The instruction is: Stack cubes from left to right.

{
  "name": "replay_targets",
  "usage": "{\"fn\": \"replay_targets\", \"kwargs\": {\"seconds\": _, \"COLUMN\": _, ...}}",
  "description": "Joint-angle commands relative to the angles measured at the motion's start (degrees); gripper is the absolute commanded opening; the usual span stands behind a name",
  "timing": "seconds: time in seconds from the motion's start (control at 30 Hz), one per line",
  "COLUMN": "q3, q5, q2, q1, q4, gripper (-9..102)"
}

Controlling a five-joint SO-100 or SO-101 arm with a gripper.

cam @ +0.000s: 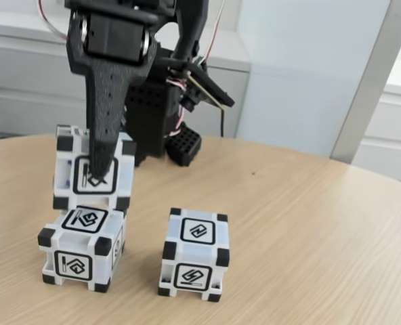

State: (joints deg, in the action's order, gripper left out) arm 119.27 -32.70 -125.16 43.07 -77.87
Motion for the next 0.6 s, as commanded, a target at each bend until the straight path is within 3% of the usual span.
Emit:
{"fn": "replay_targets", "kwargs": {"seconds": 0.0, "q3": -2.46, "q5": -0.26, "q2": 1.23, "q1": 0.18, "q4": 0.97, "gripper": 16}}
{"fn": "replay_targets", "kwargs": {"seconds": 0.37, "q3": -2.81, "q5": -1.76, "q2": 1.85, "q1": 0.44, "q4": 0.97, "gripper": 18}}
{"fn": "replay_targets", "kwargs": {"seconds": 0.57, "q3": -2.46, "q5": -4.22, "q2": 1.85, "q1": 0.44, "q4": 0.97, "gripper": 36}}
